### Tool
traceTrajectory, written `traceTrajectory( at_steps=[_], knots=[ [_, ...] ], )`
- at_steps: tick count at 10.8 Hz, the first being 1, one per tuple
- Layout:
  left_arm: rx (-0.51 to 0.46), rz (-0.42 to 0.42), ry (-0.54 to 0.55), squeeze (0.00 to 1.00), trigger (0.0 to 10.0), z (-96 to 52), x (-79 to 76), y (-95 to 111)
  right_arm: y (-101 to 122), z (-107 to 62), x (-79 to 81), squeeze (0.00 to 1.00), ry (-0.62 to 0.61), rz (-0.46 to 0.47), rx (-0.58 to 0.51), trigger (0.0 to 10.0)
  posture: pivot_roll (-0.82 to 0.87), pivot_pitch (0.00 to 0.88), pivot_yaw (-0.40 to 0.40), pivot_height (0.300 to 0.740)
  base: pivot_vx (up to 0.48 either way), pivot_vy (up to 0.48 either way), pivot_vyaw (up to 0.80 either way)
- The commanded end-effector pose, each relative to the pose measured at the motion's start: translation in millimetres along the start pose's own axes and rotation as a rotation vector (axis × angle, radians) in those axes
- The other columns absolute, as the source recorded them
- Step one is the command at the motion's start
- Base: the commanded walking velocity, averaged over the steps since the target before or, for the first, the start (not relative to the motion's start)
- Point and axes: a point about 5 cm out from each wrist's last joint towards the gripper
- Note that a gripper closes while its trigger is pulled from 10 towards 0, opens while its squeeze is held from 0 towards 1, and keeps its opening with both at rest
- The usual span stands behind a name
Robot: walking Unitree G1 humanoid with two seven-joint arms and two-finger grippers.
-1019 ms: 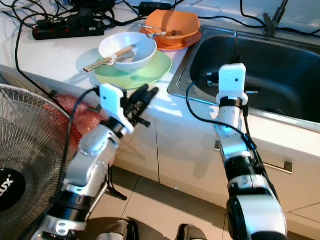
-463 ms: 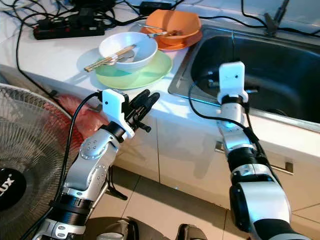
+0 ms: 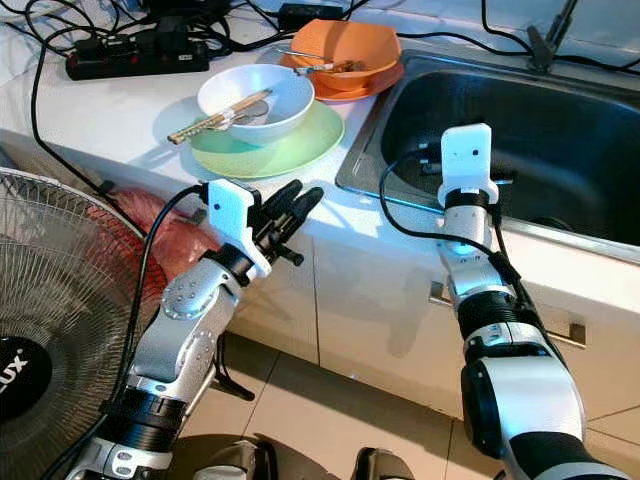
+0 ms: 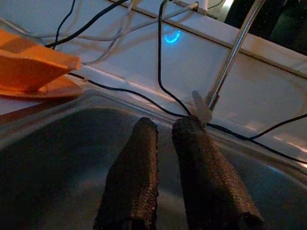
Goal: Kitchen organization
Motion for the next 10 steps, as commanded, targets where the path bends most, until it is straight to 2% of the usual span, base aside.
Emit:
traceTrajectory(
  at_steps=[1, 5, 7, 9, 10],
  knots=[
    [0.000, 0.008, -0.013, 0.00, 10.0, -0.8, -2.8, 0.0, 2.3, 1.7, -0.5, 0.00, 0.001, 0.006, -0.010, 10.0, 0.04, 0.113, 0.018, 0.740, 0.000, 0.000, 0.00],
    [-0.021, 0.036, 0.017, 0.00, 10.0, -0.2, 0.7, 4.3, 10.4, 2.3, 3.5, 0.00, 0.006, 0.032, -0.047, 10.0, 0.04, 0.125, 0.017, 0.740, 0.000, 0.000, 0.00],
    [-0.084, 0.184, 0.137, 0.00, 10.0, 1.1, 12.5, 15.1, 15.2, 1.6, 3.1, 0.00, -0.002, 0.049, -0.080, 10.0, 0.04, 0.141, 0.016, 0.740, 0.000, 0.000, 0.00],
    [-0.118, 0.426, 0.224, 0.00, 10.0, 1.4, 21.1, 25.8, 20.4, 0.4, 0.2, 0.00, -0.016, 0.075, -0.118, 10.0, 0.04, 0.146, 0.016, 0.740, 0.000, 0.000, 0.00],
    [-0.122, 0.475, 0.233, 0.00, 10.0, 1.7, 21.4, 27.2, 21.3, -1.1, -0.1, 0.00, -0.018, 0.087, -0.126, 10.0, 0.04, 0.146, 0.016, 0.740, 0.000, 0.000, 0.00]
  ],
)
Point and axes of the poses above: a point about 5 cm out from each wrist's last joint towards the gripper, its own z axis pointing out of the wrist towards the gripper, its own y axis along the axis of the wrist's last joint, x = y × z, and after that the axes turned 14 degrees about -z, right-handed
